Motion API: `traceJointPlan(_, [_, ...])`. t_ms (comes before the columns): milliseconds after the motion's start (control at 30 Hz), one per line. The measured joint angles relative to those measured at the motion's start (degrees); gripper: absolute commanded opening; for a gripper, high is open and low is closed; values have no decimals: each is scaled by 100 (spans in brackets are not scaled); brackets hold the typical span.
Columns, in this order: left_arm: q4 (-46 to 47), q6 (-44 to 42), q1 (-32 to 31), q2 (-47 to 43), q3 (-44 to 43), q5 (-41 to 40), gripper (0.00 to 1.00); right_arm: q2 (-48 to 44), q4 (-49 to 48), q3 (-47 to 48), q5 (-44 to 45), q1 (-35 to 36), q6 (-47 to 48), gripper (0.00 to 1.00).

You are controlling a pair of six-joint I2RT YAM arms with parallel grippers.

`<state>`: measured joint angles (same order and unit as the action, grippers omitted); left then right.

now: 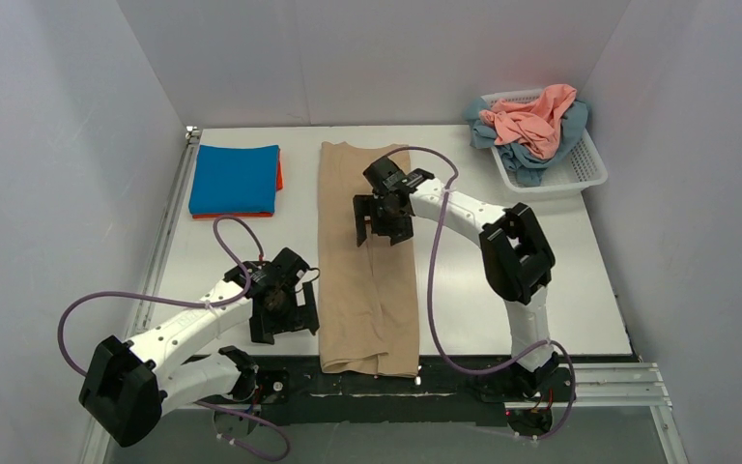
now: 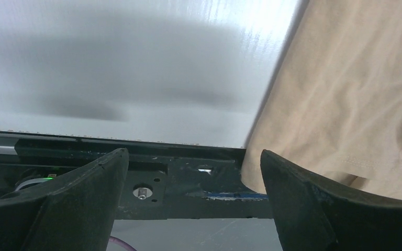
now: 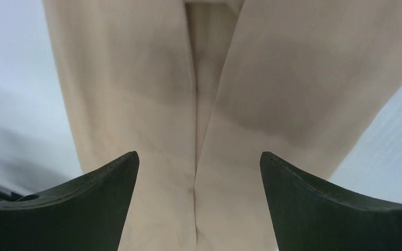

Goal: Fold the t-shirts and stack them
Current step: Rotate the tshirt 90 degrees, then grab the bottom of the folded rectangular tshirt with both arms

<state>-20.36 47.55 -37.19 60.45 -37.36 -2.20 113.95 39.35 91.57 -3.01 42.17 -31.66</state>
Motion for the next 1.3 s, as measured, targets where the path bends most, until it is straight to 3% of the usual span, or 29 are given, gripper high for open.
traceJointPlan(333, [374,170,138,-243,393,61,98,1353,284,1224,782,-87,-483,95])
traceJointPlan(467, [391,219,210,-354,431,61,98,1930,922,2177,1049,-90,-619,95])
traceJointPlan(667, [374,190,350,-472,431,9,98,2806,1788,3751,1134,-219,-820,95])
traceJointPlan(833, [367,111,444,-452,354,52,98,2935,1818,4022,907,-409,-905,96])
traceJointPlan(1067, [881,116,457,-243,289,997,98,2673,1263,3762,417,-568,-525,96])
traceJointPlan(1167, [1202,168,424,-229,304,1460,98,1794,826,2789,284,-570,-378,96])
traceJointPlan(1300, [1475,225,177,-50,348,1794,94,-87,96,988,103,-540,-328,95])
